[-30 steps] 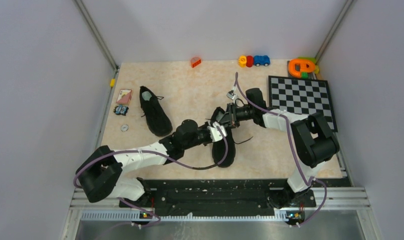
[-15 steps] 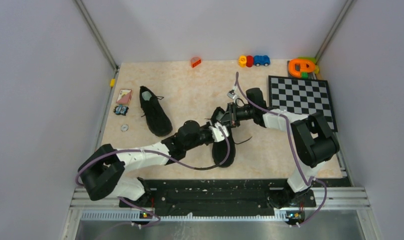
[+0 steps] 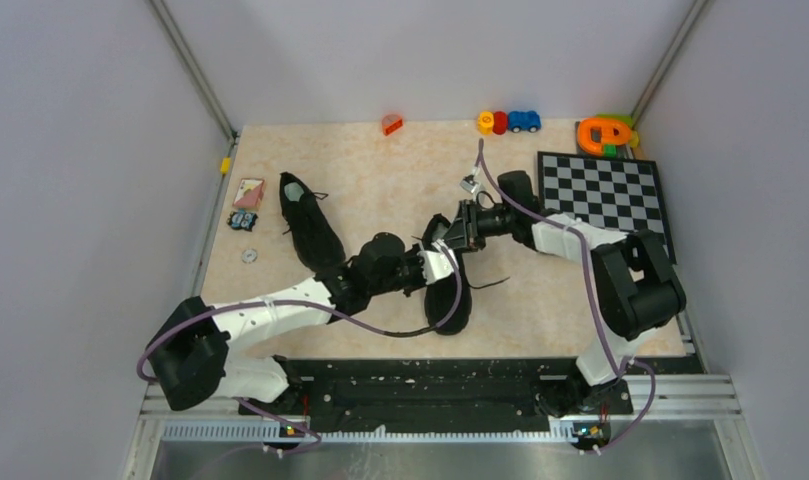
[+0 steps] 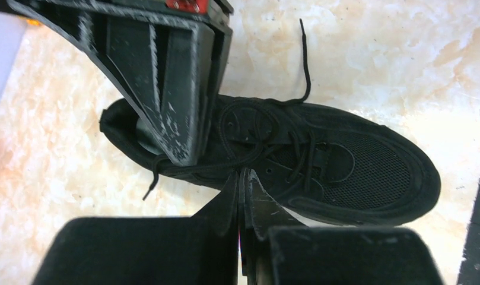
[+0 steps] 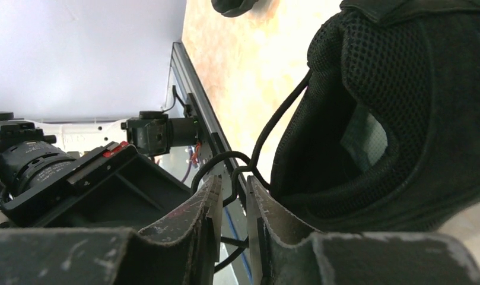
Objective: Tie the shoes
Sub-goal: Cross the shoelace with the shoelace, then tie the shoelace on the shoe.
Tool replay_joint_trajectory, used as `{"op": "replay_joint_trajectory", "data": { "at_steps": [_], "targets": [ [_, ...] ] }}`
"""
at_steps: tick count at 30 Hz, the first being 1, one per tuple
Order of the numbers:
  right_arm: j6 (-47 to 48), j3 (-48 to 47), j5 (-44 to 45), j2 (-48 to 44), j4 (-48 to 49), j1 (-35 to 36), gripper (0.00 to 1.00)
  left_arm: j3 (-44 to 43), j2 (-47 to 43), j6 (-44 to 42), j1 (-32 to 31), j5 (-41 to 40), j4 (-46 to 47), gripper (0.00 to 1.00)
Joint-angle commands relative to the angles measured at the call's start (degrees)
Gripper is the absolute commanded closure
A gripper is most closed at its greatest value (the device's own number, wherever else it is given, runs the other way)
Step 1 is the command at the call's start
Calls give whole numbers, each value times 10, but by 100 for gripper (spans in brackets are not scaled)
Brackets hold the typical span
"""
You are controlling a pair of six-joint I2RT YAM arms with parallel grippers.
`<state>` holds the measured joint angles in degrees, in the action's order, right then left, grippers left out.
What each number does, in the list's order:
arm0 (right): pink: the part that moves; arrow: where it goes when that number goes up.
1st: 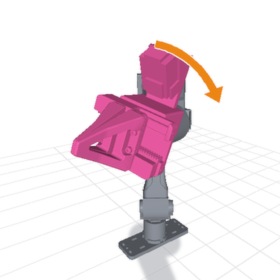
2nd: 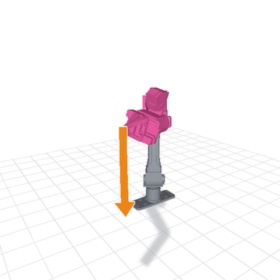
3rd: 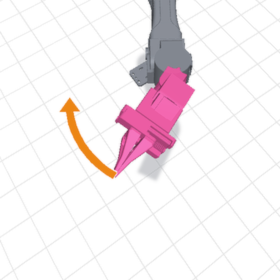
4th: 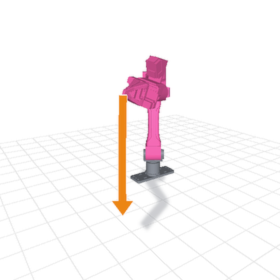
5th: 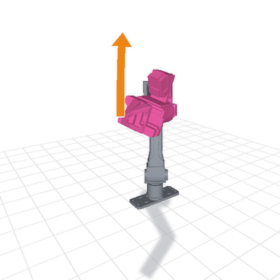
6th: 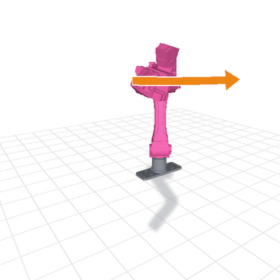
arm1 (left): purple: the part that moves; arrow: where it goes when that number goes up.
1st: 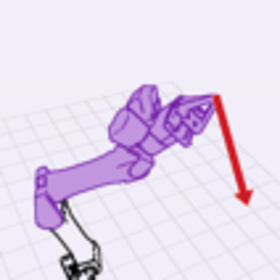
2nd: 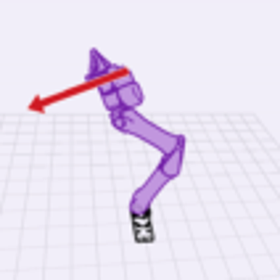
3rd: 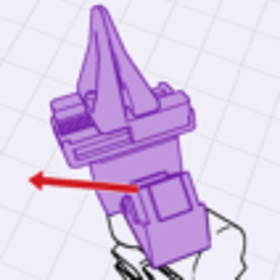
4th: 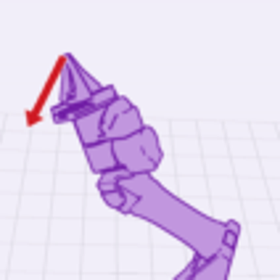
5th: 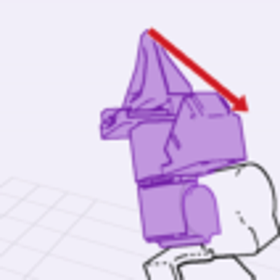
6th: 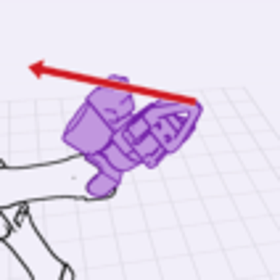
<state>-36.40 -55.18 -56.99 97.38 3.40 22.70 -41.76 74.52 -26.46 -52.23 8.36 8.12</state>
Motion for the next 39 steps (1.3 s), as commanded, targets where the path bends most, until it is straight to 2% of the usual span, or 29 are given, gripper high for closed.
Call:
{"op": "replay_joint_trajectory", "data": {
  "at_steps": [1,7,10,14,19,23,28,34,39],
  "targets": [
    [44,-37,18,-42,-54,-16,77,-42,-10,26,0,11,-68,100],
    [82,-42,40,-64,-111,-37,75,-114,31,39,2,-14,-169,100],
    [111,-37,69,-82,-143,-44,72,-162,58,53,4,-10,-241,100],
    [129,-12,107,-116,-150,-58,66,-191,72,67,6,-13,-284,100],
    [179,59,134,-182,-115,-65,64,-203,71,83,9,-13,-310,100],
    [221,148,148,-242,-44,-64,62,-213,70,91,13,-8,-320,100],
    [321,223,180,-293,48,-23,57,-220,70,99,22,6,-320,100],
    [423,235,212,-294,77,29,56,-223,65,99,28,13,-326,100],
    [456,228,236,-273,90,45,57,-224,63,101,32,21,-326,100]
  ]
}}
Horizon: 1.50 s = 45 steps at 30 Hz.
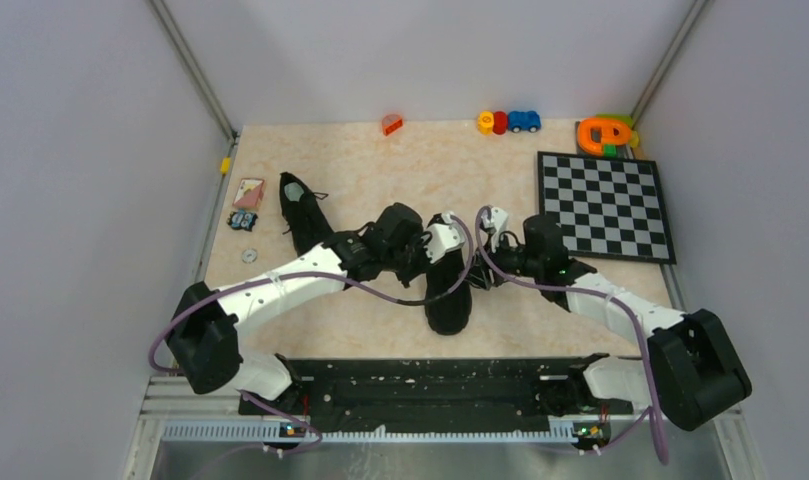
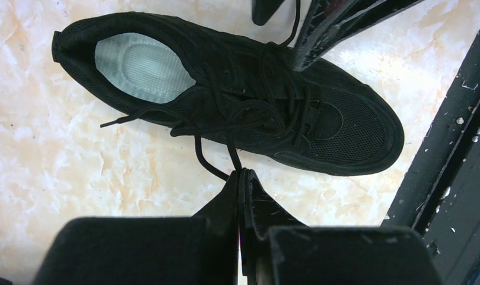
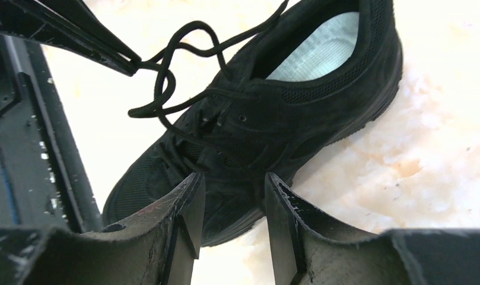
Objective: Tie the shoes
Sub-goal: Tie the shoelace on the shoe.
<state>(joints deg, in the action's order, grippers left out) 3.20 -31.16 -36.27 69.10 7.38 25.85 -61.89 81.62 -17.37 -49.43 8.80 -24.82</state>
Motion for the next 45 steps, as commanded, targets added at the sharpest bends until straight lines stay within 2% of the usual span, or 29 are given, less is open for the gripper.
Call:
{"op": "replay_joint_trajectory", "data": {
  "at_steps": [1,10,15,16,18,19,25,30,37,39,42,45],
  "targets": [
    [62,-13,34,14,54,15,57,-24,-8,11,5,17,2,100],
    [68,-18,9,57,81,22,59,-25,-17,19,12,20,0,100],
    [64,-27,-4,73,82,22,71,-18,-24,29,19,29,9,100],
    [63,-29,-2,76,80,22,77,-18,-25,33,21,30,9,100],
    [54,-31,23,75,79,20,95,-23,-26,52,23,21,6,100],
    [51,-30,28,71,80,18,100,-30,-24,70,23,16,-2,100],
    [-14,-41,21,49,91,-15,100,-98,14,186,24,18,-125,100],
    [-55,-55,14,39,92,-32,100,-101,26,236,37,142,-163,100],
    [-81,-69,16,38,91,-46,100,-16,16,297,107,392,-68,100],
    [-84,-73,17,44,94,-51,100,17,3,330,123,455,1,100],
    [-93,-76,18,54,99,-59,100,82,-20,449,159,546,158,100],
    [-101,-76,15,64,109,-63,100,119,-25,546,194,588,273,100]
  ]
}}
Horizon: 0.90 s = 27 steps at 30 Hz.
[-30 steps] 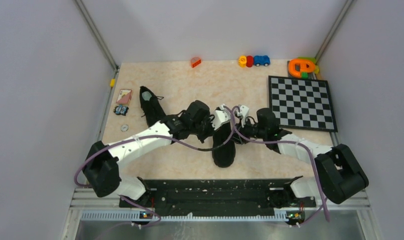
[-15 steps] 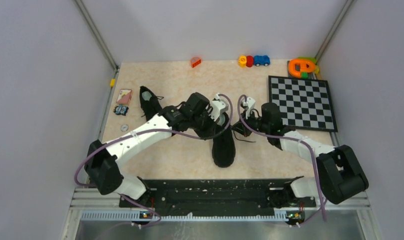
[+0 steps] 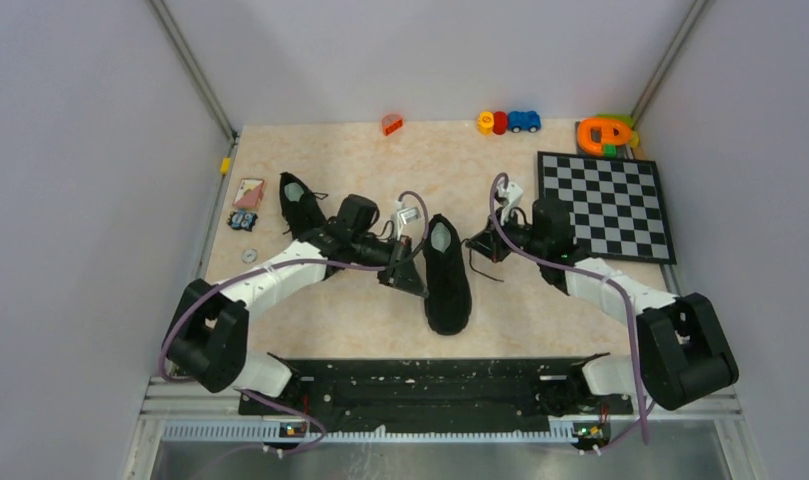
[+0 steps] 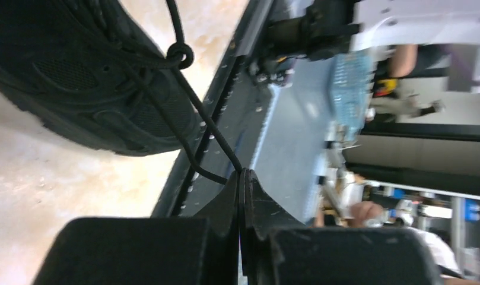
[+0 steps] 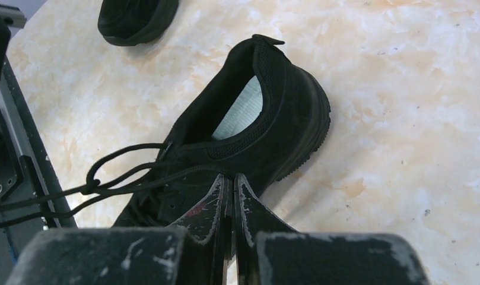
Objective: Tie the shoes
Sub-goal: Tie the shoelace on the shoe.
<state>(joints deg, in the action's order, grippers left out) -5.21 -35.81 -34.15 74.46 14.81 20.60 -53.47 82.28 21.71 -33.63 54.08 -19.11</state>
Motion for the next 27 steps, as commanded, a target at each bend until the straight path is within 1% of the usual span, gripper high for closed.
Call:
{"op": "replay_joint_trajectory", "data": {
  "at_steps": [1,3,4,5,6,7,8,9,10,15,18,22,27],
  "targets": [
    [-20,-30,-8,12,37,-11,100,57,-36,223,47,154,300,100],
    [-25,-31,-10,17,40,-13,100,105,-41,340,74,166,446,100],
    [-26,-31,-13,19,41,-15,100,111,-43,349,86,169,465,100],
    [-26,-31,-15,21,44,-15,100,104,-45,308,97,162,425,100],
    [-27,-31,-16,22,45,-15,100,74,-49,214,104,137,305,100],
    [-28,-30,-16,22,48,-16,100,31,-50,106,104,75,148,100],
    [-29,-28,-16,22,51,-16,100,-6,-43,26,100,9,22,100],
    [-30,-27,-15,21,53,-16,100,-33,-35,-19,98,-66,-68,100],
    [-31,-27,-10,21,51,-17,100,-52,-28,-46,97,-100,-103,100],
    [-69,-28,31,15,27,-48,100,-92,-11,-99,94,-215,-156,100],
    [-82,-12,37,-1,17,-81,100,-110,16,-119,79,-248,-187,100],
    [-78,24,85,-39,7,-99,100,-122,43,-140,57,-255,-216,100],
    [-73,47,118,-71,-13,-115,100,-140,45,-152,44,-344,-264,100]
  ]
}}
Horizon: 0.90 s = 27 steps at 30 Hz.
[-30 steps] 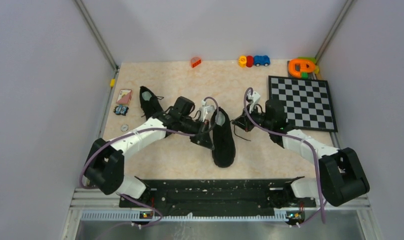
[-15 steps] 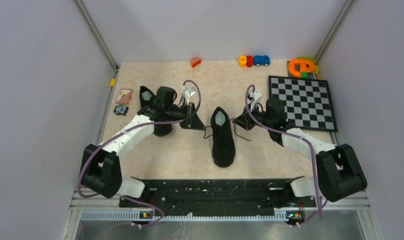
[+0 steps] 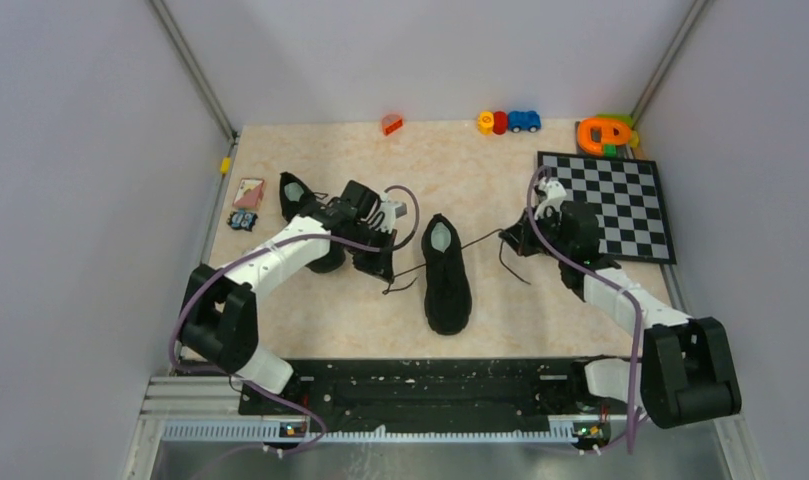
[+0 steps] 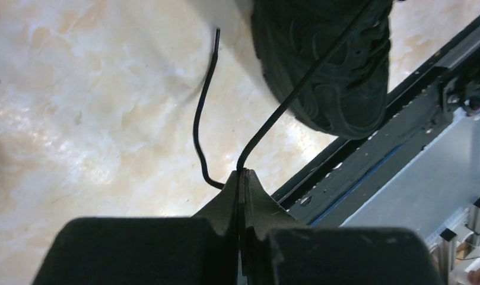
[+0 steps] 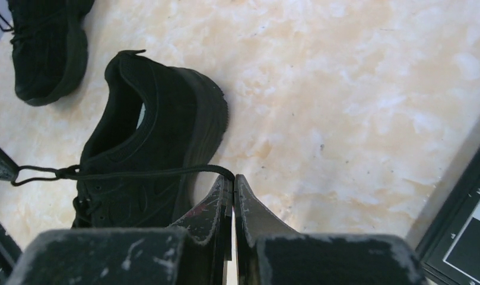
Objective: Tie the shoes
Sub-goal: Tie the shoelace on the shoe.
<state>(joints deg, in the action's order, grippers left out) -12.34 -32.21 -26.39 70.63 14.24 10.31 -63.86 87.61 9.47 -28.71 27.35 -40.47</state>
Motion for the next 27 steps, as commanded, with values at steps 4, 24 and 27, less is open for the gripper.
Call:
{"op": "replay_joint_trajectory", "data": {
  "at_steps": [4,24,27],
  "targets": [
    [-10,26,83,-61,-38,-23,100,-46,-6,-33,-6,-106,-54,100],
    [-44,-7,71,-151,-77,-50,100,-28,-58,-19,-41,-24,6,100],
    [-41,-11,3,-154,-46,-37,100,-24,-74,-13,-44,29,35,100]
  ]
}}
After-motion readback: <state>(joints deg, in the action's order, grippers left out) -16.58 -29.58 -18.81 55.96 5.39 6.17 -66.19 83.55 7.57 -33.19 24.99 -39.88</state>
